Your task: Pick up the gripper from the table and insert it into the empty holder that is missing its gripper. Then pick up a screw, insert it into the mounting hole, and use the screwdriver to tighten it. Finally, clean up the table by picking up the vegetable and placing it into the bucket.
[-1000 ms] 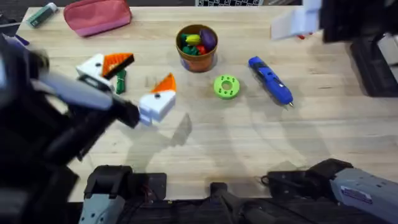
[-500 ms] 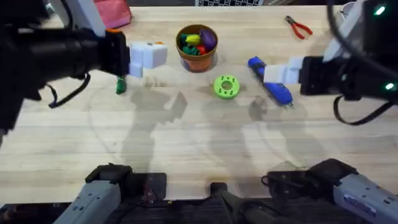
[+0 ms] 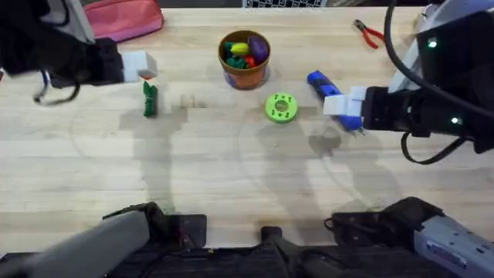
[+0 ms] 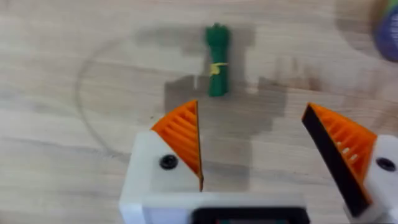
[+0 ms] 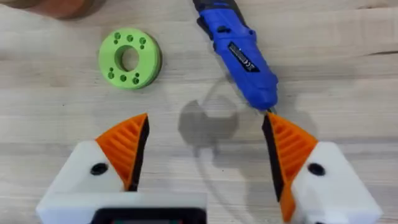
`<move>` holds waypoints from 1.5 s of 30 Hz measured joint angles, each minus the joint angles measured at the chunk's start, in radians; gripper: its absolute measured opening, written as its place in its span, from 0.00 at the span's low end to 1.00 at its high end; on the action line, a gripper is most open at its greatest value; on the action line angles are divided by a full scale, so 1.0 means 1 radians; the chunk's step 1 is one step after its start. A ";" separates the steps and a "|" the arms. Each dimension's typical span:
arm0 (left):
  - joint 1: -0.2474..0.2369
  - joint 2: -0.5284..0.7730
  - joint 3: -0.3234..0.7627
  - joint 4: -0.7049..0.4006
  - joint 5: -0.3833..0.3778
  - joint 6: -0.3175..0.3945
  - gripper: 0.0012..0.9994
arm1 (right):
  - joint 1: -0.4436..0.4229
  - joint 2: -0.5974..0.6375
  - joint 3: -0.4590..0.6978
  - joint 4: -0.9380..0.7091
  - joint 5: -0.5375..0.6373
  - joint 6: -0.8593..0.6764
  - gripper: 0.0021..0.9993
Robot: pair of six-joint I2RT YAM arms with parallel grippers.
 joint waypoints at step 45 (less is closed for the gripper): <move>0.025 0.749 0.327 -0.124 -0.022 0.027 0.02 | 0.000 0.000 0.000 -0.004 0.015 0.000 0.99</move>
